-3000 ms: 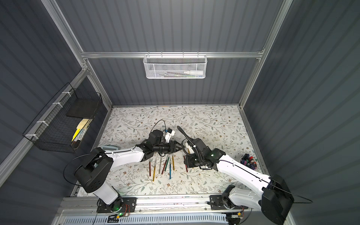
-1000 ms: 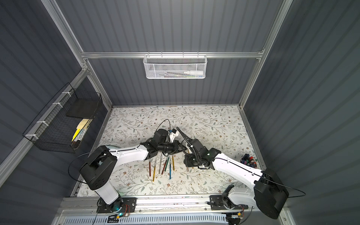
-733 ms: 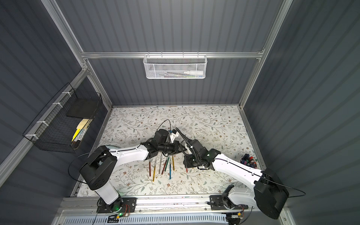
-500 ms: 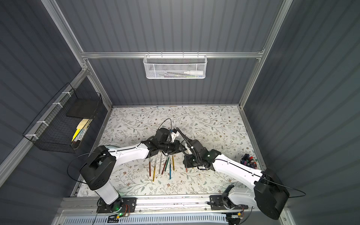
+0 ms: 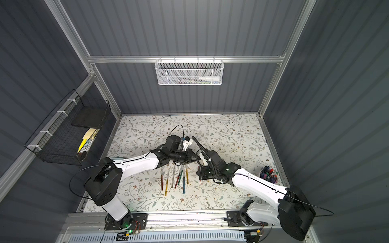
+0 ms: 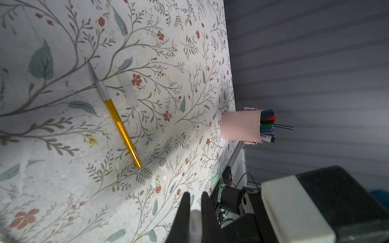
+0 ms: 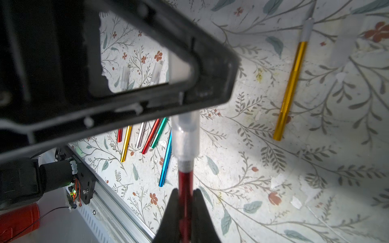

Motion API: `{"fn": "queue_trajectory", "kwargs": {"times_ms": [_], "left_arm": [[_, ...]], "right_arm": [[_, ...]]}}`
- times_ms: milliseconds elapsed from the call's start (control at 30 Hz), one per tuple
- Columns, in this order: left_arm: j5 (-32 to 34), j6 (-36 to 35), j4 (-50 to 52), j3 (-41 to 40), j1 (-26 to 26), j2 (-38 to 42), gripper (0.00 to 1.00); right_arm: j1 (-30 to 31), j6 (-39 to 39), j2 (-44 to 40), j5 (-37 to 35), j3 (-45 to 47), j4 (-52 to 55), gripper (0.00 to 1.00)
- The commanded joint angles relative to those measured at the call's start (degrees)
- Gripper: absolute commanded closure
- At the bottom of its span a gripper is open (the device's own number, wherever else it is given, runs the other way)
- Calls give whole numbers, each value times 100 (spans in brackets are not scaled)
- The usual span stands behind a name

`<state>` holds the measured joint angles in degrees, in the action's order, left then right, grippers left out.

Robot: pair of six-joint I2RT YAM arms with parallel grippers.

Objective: Remove protective caps from carving knives
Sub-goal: Remove the protective sleeve from the carving knife.

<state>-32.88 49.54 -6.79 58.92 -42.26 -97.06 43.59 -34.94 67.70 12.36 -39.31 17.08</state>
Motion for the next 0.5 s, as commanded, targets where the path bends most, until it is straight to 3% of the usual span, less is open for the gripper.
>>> {"fn": "queue_trajectory", "kwargs": {"times_ms": [0,467], "left_arm": [[388,-179,54,211,358,177,100],[283,-311,142,236,597,310,100]], "right_arm": [[9,-101,-17,73,112,551,100],[26,-65,-21,113,59,595,100]]}}
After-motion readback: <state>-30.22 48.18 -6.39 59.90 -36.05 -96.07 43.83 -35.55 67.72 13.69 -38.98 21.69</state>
